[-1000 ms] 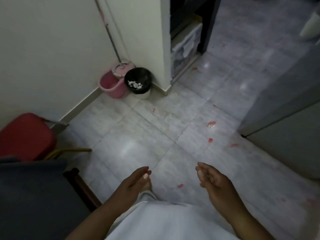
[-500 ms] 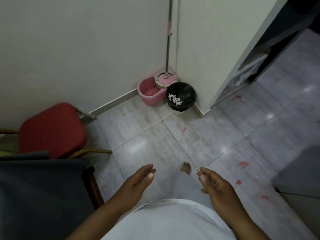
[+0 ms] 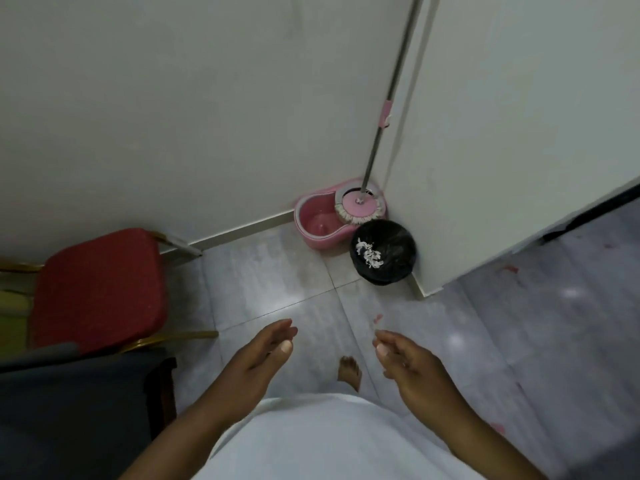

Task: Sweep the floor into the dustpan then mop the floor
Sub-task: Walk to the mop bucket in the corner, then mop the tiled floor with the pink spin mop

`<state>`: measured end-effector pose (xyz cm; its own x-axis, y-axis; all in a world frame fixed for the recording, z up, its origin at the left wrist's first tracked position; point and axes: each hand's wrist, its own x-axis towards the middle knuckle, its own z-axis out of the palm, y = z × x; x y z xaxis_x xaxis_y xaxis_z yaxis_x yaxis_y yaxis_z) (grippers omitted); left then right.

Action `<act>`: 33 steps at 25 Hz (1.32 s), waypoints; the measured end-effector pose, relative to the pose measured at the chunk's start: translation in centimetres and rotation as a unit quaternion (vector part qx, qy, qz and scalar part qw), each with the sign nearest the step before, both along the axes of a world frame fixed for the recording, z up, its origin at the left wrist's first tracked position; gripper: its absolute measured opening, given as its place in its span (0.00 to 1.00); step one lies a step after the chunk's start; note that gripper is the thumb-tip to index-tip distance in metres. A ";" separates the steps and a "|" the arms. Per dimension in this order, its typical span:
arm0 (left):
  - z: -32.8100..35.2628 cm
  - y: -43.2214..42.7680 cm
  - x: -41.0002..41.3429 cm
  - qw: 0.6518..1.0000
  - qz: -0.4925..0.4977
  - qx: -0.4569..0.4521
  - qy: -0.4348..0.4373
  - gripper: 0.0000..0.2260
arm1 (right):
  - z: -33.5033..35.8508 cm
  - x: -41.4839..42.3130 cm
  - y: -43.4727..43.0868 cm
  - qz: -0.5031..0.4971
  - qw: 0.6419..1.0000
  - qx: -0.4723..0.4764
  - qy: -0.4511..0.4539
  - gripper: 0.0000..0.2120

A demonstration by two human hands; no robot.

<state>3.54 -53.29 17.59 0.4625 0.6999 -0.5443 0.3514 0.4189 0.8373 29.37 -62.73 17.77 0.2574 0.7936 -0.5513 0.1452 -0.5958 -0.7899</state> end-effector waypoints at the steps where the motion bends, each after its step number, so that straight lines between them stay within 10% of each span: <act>1: -0.1 1.1 0.1 1.000 0.017 -0.014 -0.003 0.24 | 0.4 0.8 2.8 0.009 1.000 0.005 0.004 0.13; 16: -0.6 32.9 5.4 0.995 -0.095 -0.011 0.027 0.23 | 0.3 4.2 31.4 -0.052 0.998 0.016 -0.012 0.11; 27: 0.1 50.3 28.4 0.983 -0.176 0.043 -0.001 0.15 | -1.5 17.8 41.8 -0.139 0.990 -0.013 -0.010 0.10; 33: -1.1 57.8 40.6 0.971 -0.219 0.085 0.048 0.21 | -0.6 29.0 54.7 -0.148 0.977 0.022 -0.151 0.20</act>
<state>44.18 4.48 16.46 0.6887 0.5316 -0.4931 0.5446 0.0697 0.8358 58.40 -8.03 17.20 0.6249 0.6808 -0.3822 0.2021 -0.6139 -0.7631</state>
